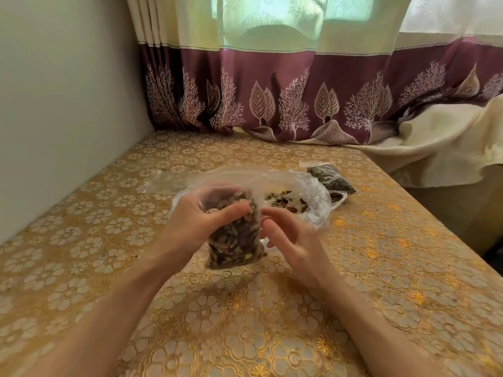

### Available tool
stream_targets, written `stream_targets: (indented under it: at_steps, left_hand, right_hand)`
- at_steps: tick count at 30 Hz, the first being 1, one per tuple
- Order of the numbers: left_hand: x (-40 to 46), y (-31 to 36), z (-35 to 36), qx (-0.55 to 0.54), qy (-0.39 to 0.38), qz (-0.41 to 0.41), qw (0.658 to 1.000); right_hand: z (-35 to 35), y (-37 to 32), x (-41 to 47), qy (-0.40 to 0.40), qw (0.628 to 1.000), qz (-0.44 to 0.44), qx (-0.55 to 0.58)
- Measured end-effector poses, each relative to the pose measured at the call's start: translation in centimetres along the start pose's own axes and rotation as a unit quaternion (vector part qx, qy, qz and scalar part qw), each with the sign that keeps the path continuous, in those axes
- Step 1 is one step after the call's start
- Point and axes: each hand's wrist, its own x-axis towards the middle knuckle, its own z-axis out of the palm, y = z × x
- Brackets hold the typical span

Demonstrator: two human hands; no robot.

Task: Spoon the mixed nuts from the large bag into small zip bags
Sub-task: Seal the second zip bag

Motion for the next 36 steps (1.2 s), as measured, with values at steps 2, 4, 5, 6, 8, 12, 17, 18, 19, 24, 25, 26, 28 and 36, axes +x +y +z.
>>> stream_targets:
  at_steps: [2, 4, 5, 6, 8, 12, 17, 18, 19, 24, 25, 26, 28, 36]
  left_hand:
    - [0.0, 0.3, -0.1, -0.006, -0.015, -0.008, 1.0]
    - [-0.5, 0.0, -0.1, 0.023, -0.068, -0.021, 0.997]
    - [-0.8, -0.3, -0.1, 0.037, -0.091, -0.033, 0.995]
    - [-1.0, -0.7, -0.1, 0.039, -0.101, -0.052, 0.993]
    - [-1.2, -1.1, -0.5, 0.031, -0.1, -0.075, 0.992]
    - [-1.0, -0.5, -0.8, 0.028, -0.083, -0.049, 0.995]
    - [-0.8, 0.0, -0.3, 0.034, -0.12, -0.051, 0.991]
    - [-0.8, 0.1, -0.2, 0.032, -0.127, -0.054, 0.99]
    - [-0.7, 0.1, 0.0, 0.026, -0.127, -0.056, 0.99]
    - [-0.5, 0.6, 0.5, -0.004, -0.066, -0.035, 0.997]
    - [-0.5, 0.6, 0.6, -0.001, -0.057, -0.024, 0.998]
    - [-0.6, 0.5, 0.7, -0.005, -0.048, -0.016, 0.999]
    - [-0.5, 0.3, 0.8, -0.024, -0.027, -0.001, 0.999]
    - [0.1, 0.0, -1.9, -0.076, -0.04, 0.005, 0.996]
  right_hand:
    - [0.2, -0.1, -0.3, -0.03, 0.999, 0.012, -0.007]
    - [0.2, -0.1, -0.4, -0.039, 0.999, 0.017, -0.008]
    - [0.2, -0.2, -0.4, -0.042, 0.999, 0.019, -0.005]
    - [0.2, -0.2, -0.4, -0.044, 0.999, 0.02, -0.003]
    - [0.2, -0.2, -0.3, -0.042, 0.999, 0.026, -0.006]
    - [0.1, -0.3, -0.3, -0.04, 0.997, 0.044, 0.054]
    - [-0.2, -0.9, -0.4, -0.006, 0.992, 0.033, 0.126]
    - [-0.3, -0.9, -0.4, 0.006, 0.991, 0.038, 0.128]
    - [-0.3, -1.0, -0.3, 0.015, 0.99, 0.041, 0.133]
    - [-0.5, -1.3, -0.2, 0.025, 0.988, 0.036, 0.147]
    - [-0.7, -1.4, 0.0, 0.03, 0.985, 0.041, 0.165]
    - [-0.8, -1.5, 0.1, 0.035, 0.978, 0.047, 0.199]
    - [-1.1, -1.7, 0.5, 0.047, 0.957, 0.06, 0.28]
    - [-1.2, -2.2, 0.8, 0.106, 0.949, 0.079, 0.286]
